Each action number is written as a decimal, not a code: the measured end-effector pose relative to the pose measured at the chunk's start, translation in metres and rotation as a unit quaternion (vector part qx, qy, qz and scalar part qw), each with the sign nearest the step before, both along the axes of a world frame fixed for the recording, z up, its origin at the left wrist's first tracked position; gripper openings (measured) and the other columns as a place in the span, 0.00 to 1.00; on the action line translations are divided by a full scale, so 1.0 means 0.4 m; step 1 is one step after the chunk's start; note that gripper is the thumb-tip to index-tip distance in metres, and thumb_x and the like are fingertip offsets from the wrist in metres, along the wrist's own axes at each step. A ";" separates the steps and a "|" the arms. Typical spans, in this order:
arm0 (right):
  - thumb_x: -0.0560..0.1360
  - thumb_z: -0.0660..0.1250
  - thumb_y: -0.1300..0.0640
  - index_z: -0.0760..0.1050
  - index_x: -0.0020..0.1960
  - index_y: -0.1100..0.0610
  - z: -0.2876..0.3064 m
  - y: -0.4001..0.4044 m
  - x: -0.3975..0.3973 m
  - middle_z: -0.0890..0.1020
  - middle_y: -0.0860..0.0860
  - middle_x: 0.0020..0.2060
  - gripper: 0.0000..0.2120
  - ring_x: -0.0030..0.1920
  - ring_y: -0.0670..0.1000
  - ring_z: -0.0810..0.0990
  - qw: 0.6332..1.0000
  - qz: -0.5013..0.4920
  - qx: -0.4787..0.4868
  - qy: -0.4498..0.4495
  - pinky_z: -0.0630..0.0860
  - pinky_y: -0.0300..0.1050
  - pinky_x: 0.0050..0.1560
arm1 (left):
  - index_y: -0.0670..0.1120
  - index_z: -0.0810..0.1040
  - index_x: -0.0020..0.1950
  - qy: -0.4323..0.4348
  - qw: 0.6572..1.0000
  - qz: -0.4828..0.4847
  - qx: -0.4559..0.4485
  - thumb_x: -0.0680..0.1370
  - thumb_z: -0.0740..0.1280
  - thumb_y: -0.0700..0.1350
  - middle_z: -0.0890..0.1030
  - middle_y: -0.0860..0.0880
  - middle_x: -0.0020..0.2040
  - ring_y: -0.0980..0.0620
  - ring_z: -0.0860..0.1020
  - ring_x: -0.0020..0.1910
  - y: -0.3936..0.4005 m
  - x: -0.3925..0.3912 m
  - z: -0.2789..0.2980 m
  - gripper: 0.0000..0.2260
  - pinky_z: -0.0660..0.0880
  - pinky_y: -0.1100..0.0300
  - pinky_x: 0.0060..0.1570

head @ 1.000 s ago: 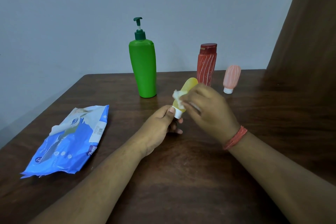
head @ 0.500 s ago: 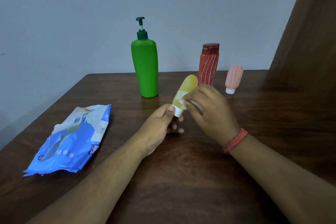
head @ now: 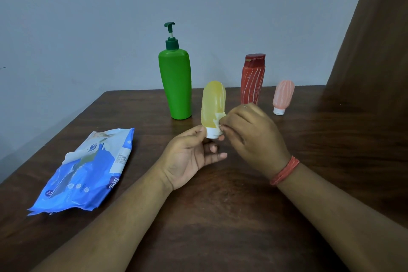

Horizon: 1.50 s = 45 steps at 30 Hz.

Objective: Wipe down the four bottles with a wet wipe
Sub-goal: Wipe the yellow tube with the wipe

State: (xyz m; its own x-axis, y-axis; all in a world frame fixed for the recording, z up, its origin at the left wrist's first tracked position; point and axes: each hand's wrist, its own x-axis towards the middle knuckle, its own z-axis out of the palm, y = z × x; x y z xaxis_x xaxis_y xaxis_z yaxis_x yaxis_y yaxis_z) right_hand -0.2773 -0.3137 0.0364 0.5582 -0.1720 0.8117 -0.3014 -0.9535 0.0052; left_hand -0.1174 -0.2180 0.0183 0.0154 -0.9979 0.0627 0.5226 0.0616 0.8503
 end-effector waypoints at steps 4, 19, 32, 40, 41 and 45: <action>0.78 0.69 0.62 0.82 0.51 0.59 -0.002 0.007 0.005 0.80 0.52 0.44 0.03 0.46 0.55 0.76 1.000 0.009 0.000 0.005 0.74 0.52 0.45 | 0.38 0.76 0.58 -0.026 1.000 0.015 -0.004 0.78 0.64 0.45 0.78 0.44 0.48 0.52 0.75 0.39 -0.002 -0.010 -0.003 0.13 0.82 0.51 0.47; 0.79 0.68 0.58 0.82 0.52 0.56 0.004 -0.010 -0.011 0.81 0.51 0.45 0.05 0.46 0.54 0.78 0.999 -0.046 0.012 -0.007 0.75 0.52 0.45 | 0.42 0.71 0.50 -0.132 0.984 0.119 -0.023 0.73 0.69 0.44 0.82 0.41 0.46 0.53 0.76 0.35 -0.012 -0.003 -0.018 0.11 0.80 0.48 0.52; 0.79 0.69 0.56 0.83 0.51 0.56 0.000 -0.022 -0.023 0.82 0.51 0.44 0.05 0.47 0.55 0.78 0.998 -0.045 -0.035 -0.002 0.74 0.53 0.47 | 0.43 0.72 0.52 -0.201 0.975 0.098 -0.014 0.83 0.62 0.39 0.82 0.44 0.45 0.53 0.72 0.35 -0.008 -0.006 -0.017 0.01 0.80 0.52 0.49; 0.80 0.68 0.57 0.83 0.51 0.56 0.009 -0.038 -0.033 0.83 0.52 0.45 0.06 0.47 0.57 0.78 0.996 -0.078 -0.042 -0.022 0.73 0.55 0.47 | 0.45 0.67 0.50 -0.266 0.960 0.085 -0.019 0.83 0.62 0.38 0.83 0.49 0.45 0.52 0.72 0.37 -0.007 -0.006 -0.015 0.05 0.79 0.59 0.46; 0.80 0.68 0.56 0.83 0.51 0.56 0.015 -0.046 -0.038 0.83 0.52 0.45 0.06 0.47 0.56 0.78 0.994 -0.095 -0.032 -0.039 0.73 0.54 0.48 | 0.45 0.68 0.50 -0.274 0.958 0.083 -0.022 0.83 0.62 0.38 0.83 0.50 0.45 0.53 0.72 0.36 -0.007 -0.007 -0.015 0.05 0.79 0.58 0.47; 0.79 0.69 0.58 0.83 0.50 0.57 0.020 -0.038 -0.039 0.82 0.52 0.45 0.04 0.47 0.56 0.78 0.993 -0.094 -0.004 -0.067 0.73 0.53 0.48 | 0.46 0.69 0.50 -0.294 0.952 0.075 -0.033 0.83 0.62 0.37 0.83 0.53 0.44 0.59 0.75 0.34 -0.006 -0.009 -0.017 0.05 0.78 0.53 0.52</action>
State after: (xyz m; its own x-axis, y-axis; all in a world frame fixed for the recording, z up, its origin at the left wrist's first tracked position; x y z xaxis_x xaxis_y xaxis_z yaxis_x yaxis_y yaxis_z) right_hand -0.2927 -0.3287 0.0443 0.4032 -0.2562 0.8785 -0.4726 -0.8804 -0.0399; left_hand -0.1210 -0.2204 0.0114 0.1008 -0.9807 0.1673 -0.0624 0.1616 0.9849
